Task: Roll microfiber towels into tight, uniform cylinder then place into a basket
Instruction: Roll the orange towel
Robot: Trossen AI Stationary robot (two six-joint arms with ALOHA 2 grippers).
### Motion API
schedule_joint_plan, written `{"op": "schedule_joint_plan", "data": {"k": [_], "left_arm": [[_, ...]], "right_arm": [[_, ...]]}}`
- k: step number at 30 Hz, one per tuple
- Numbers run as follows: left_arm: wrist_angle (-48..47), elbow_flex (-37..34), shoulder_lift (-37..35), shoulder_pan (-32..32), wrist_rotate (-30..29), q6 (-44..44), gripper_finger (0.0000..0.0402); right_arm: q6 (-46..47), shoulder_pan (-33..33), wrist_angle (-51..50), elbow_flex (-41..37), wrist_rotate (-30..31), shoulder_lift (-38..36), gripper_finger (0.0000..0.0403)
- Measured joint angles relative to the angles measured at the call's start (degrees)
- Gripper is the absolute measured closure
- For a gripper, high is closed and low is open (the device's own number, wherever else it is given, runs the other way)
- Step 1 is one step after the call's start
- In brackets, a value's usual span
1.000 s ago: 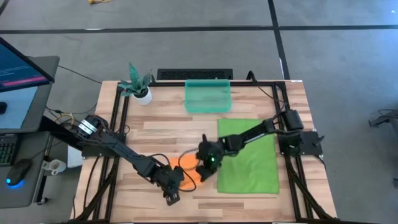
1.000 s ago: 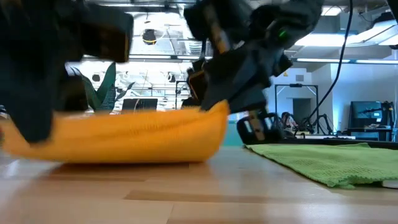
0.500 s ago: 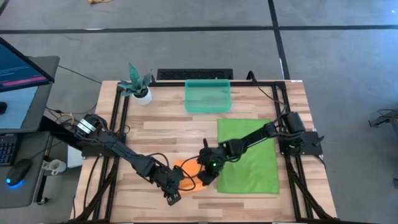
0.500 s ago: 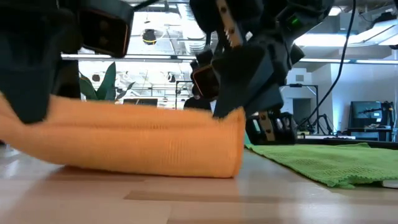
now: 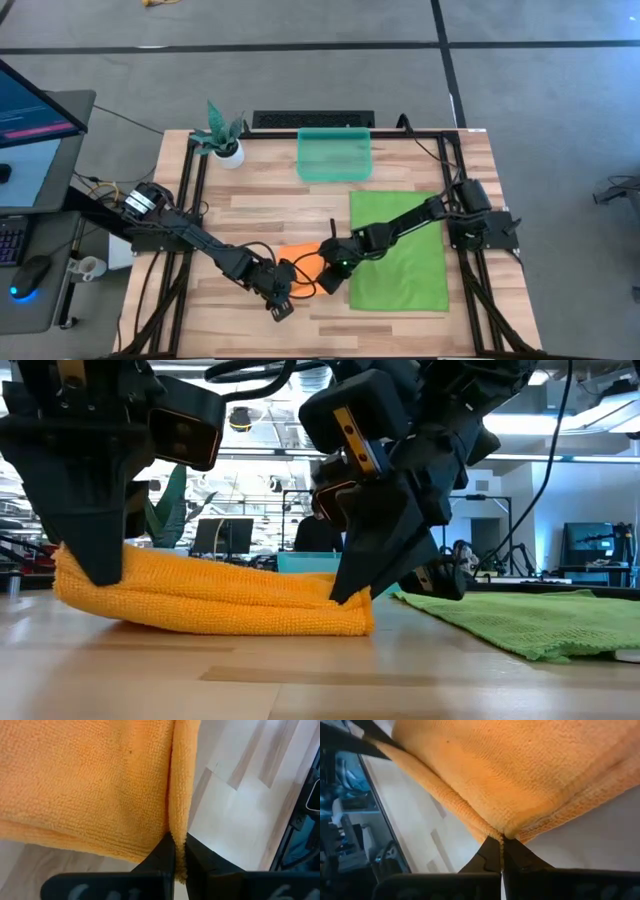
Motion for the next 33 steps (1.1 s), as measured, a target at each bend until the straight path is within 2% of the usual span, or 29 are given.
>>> {"op": "schedule_joint_plan", "data": {"k": [5,10,14,19,21,24,27,30,31,33], "left_arm": [[-0.5,0.0,0.0,0.0,-1.1,-0.1,0.0381],[-4.8,-0.3,0.0,-0.8,3.3,1.6,0.0352],[-8.1,-0.1,-0.1,-0.8,0.6,2.8,0.0322],[-7.2,-0.1,-0.4,-3.3,1.2,6.1,0.0300],[-4.6,-0.1,-0.4,-5.6,-2.9,7.4,0.0302],[2.9,0.0,-0.4,-10.1,-10.6,15.1,0.0312],[11.8,0.1,-0.2,-13.3,-21.7,25.0,0.0323],[14.3,0.1,-0.2,-13.6,-33.1,30.9,0.0332],[14.3,0.1,-0.2,-13.2,-35.3,32.1,0.0335],[14.8,0.0,-0.2,-11.8,-35.5,33.6,0.0341]], "right_arm": [[1.9,-0.2,-1.3,0.0,0.4,0.0,0.0393],[2.6,-0.3,-3.8,-0.2,-0.2,-0.1,0.0393],[2.5,-0.3,-3.9,-0.2,-0.1,-0.1,0.0392],[2.0,-0.8,-3.9,-0.2,-0.1,0.0,0.0392],[1.7,-0.9,-3.9,-0.2,-0.3,0.0,0.0392],[1.5,-1.1,-4.0,-0.2,-0.4,0.0,0.0392],[1.5,-1.2,-4.0,-0.2,-0.5,0.1,0.0392],[1.5,-1.2,-4.0,-0.2,-0.5,0.1,0.0392],[1.5,-1.2,-4.0,-0.2,-0.5,0.1,0.0392],[1.5,-1.2,-4.0,-0.2,-0.5,0.1,0.0392]]}}
